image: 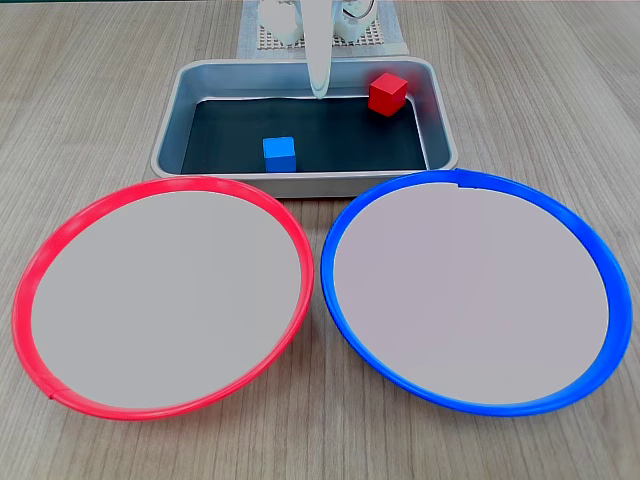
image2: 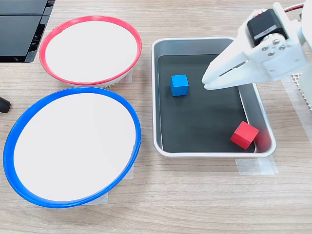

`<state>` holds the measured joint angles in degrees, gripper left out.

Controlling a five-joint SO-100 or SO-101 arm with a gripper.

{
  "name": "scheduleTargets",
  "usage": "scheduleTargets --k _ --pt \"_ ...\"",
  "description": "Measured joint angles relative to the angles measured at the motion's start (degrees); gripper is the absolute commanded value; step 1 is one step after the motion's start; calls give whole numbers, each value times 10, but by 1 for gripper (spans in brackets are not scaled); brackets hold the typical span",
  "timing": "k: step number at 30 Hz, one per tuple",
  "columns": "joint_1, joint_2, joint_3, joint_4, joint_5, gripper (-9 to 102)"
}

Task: Move two blocks tray to matching dishes

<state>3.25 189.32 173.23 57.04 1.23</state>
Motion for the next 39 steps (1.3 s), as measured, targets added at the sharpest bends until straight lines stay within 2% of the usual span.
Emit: scheduleTargets --k 27,30,31,34,37,39 --pt "0 0 0 1 0 0" --pt "0 0 0 1 0 8" --pt "0 0 0 1 -6 5" --pt "0 -9 0 -27 -82 0" --pt "-5 -91 -44 -40 -243 0" --pt "0 -171 -118 -4 -364 0"
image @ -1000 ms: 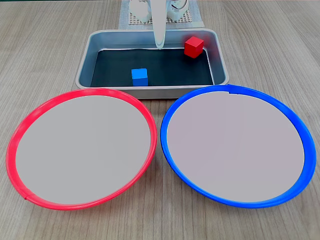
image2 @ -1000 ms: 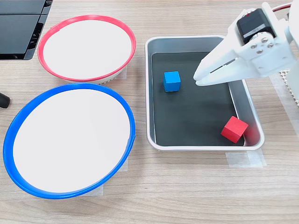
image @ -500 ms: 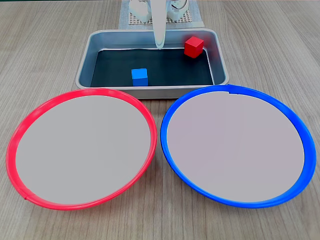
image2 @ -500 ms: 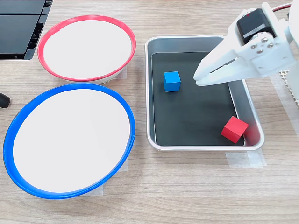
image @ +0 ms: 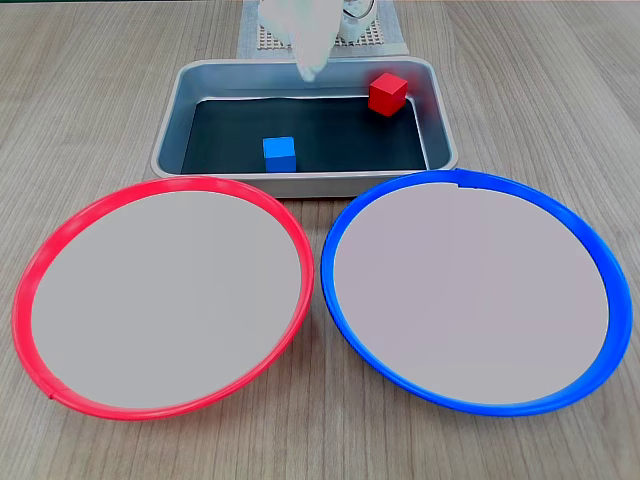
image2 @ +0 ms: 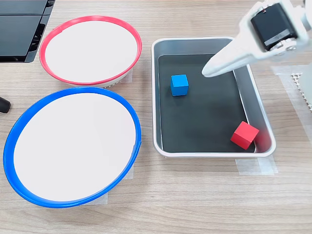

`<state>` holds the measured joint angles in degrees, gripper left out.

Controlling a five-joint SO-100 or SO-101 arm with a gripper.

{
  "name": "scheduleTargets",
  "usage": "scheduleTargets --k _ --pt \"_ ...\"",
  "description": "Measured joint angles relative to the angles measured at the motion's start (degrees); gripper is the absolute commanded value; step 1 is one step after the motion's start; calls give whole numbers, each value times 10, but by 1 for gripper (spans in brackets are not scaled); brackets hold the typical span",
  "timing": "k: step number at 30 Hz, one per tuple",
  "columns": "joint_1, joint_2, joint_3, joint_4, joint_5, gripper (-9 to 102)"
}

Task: Move two blocks tray to matching dishes

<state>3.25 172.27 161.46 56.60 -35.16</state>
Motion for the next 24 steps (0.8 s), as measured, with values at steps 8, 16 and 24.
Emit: scheduleTargets --k 8,16,24 --pt "-72 -330 -262 206 -208 17" --pt "-131 -454 -268 222 -331 23" --pt "-182 -520 -224 118 -297 23"
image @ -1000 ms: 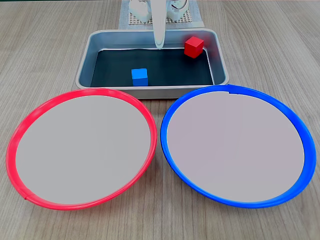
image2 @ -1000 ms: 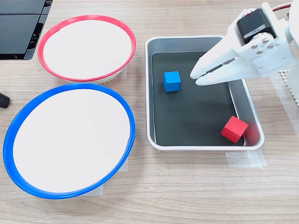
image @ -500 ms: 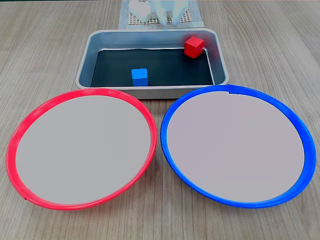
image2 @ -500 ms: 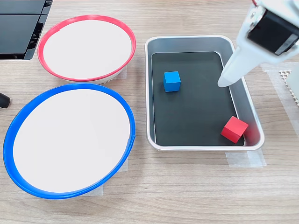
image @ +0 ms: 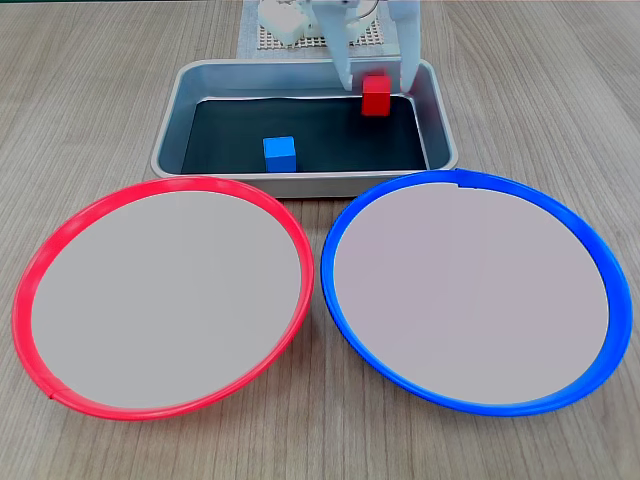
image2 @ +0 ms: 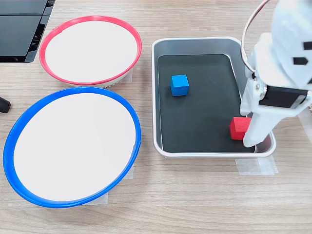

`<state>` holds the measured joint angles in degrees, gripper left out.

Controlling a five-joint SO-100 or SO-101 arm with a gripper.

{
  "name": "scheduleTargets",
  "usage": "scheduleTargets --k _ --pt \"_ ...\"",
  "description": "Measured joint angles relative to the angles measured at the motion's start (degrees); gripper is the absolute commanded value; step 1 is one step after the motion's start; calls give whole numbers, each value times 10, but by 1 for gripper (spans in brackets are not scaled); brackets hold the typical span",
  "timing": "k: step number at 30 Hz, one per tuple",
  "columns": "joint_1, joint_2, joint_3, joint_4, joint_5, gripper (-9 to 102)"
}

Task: Move two blocks tray to matching dishes

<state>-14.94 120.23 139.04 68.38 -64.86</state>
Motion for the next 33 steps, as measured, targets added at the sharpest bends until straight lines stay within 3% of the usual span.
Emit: scheduleTargets --k 3,11,16,24,33 --pt "-7 -10 1 -15 18 21" --pt "-10 -14 12 -31 25 0" --pt "-5 -15 0 -17 17 0" --pt "76 -68 -246 18 15 0" --pt "243 -279 -311 -317 -95 0"
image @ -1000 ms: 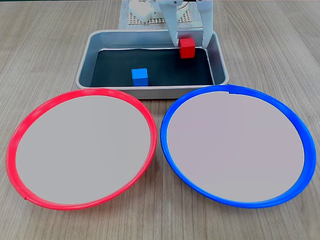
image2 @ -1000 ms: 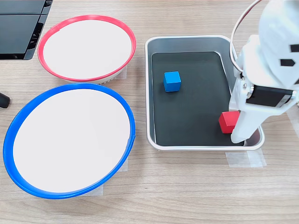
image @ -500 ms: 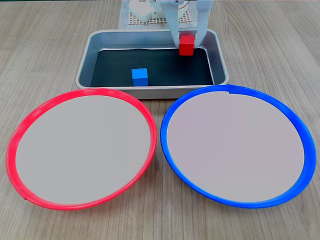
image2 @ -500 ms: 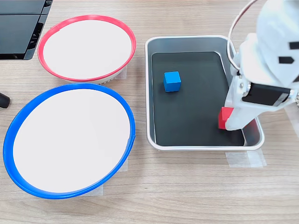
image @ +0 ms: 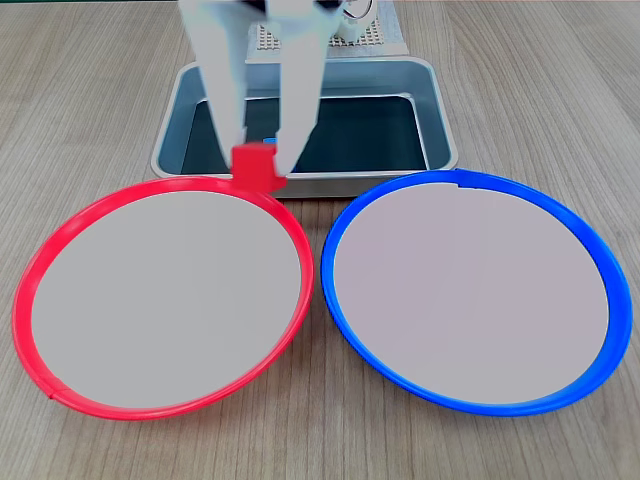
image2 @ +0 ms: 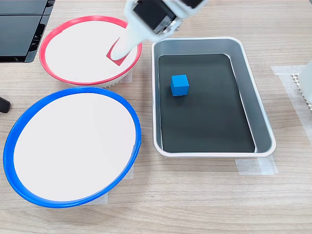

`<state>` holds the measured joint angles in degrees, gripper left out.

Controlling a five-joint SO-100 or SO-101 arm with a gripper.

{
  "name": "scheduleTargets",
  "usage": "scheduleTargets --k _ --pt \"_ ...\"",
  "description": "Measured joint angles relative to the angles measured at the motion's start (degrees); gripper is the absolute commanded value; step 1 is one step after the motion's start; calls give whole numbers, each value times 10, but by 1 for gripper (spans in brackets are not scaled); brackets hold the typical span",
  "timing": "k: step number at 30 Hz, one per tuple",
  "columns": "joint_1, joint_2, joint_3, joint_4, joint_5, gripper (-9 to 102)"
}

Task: Move two blocks tray to matching dishes

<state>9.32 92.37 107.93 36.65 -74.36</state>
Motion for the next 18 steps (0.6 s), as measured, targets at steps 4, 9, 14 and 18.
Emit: scheduleTargets --k 4,9,14,18 --pt "40 -95 -2 -106 -47 9" --pt "48 -112 -3 -131 -79 26" --pt "41 -79 0 -132 -58 7" --pt "22 5 6 -83 -34 0"
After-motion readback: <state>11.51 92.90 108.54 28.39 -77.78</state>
